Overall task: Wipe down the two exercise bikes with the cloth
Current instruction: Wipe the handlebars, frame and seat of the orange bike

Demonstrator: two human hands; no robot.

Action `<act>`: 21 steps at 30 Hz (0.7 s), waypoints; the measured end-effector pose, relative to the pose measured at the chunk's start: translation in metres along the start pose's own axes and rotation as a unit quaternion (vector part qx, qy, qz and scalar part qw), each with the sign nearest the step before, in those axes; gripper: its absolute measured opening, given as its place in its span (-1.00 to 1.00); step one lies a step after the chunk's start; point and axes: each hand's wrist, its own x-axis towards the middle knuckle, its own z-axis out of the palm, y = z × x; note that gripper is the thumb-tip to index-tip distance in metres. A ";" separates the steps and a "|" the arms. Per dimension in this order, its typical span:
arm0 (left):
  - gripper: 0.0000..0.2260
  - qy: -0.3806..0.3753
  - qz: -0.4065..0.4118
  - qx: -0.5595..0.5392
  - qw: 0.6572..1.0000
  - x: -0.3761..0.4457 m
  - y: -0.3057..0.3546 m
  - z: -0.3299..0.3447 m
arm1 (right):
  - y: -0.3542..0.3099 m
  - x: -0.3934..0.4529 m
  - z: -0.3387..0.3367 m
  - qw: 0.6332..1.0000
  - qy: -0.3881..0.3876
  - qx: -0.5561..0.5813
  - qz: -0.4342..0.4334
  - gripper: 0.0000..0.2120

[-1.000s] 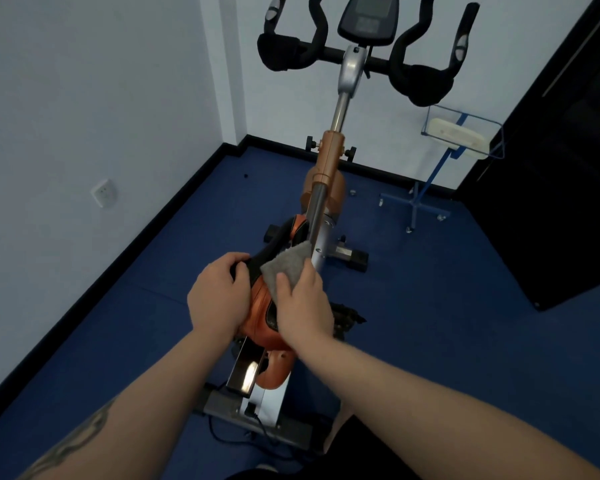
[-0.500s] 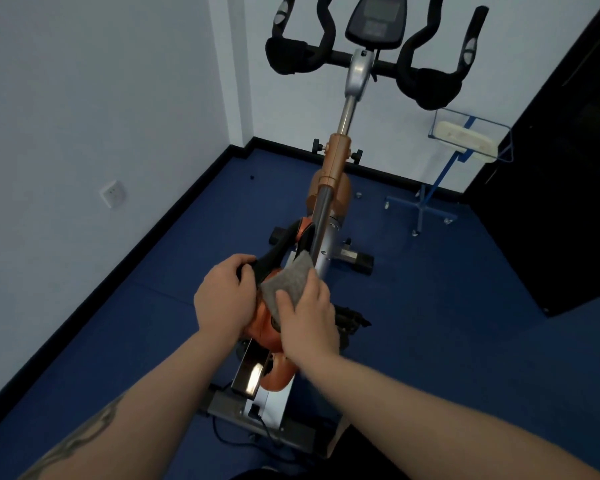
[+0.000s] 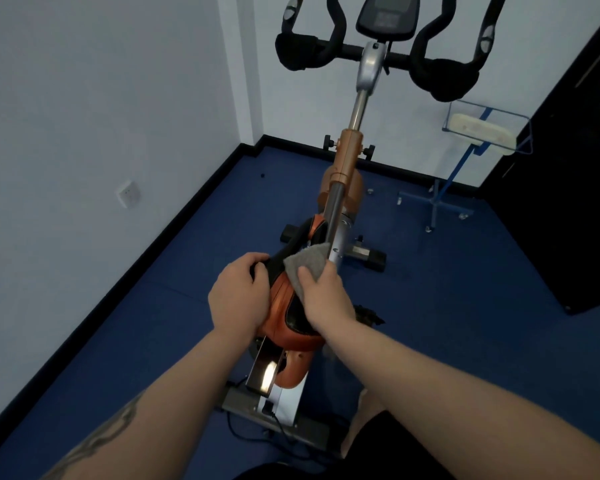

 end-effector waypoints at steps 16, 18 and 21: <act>-0.78 -0.006 -0.005 -0.006 1.000 0.000 0.000 -0.001 | 0.023 -0.055 0.012 0.995 0.052 -0.002 -0.089 -0.32; -0.78 -0.007 -0.004 -0.004 1.000 0.000 0.002 -0.001 | 0.018 -0.043 0.008 0.996 0.042 -0.029 -0.076 -0.32; -0.78 -0.003 -0.001 -0.002 1.000 0.000 0.001 -0.001 | 0.001 -0.005 0.005 0.995 0.017 -0.089 -0.046 -0.38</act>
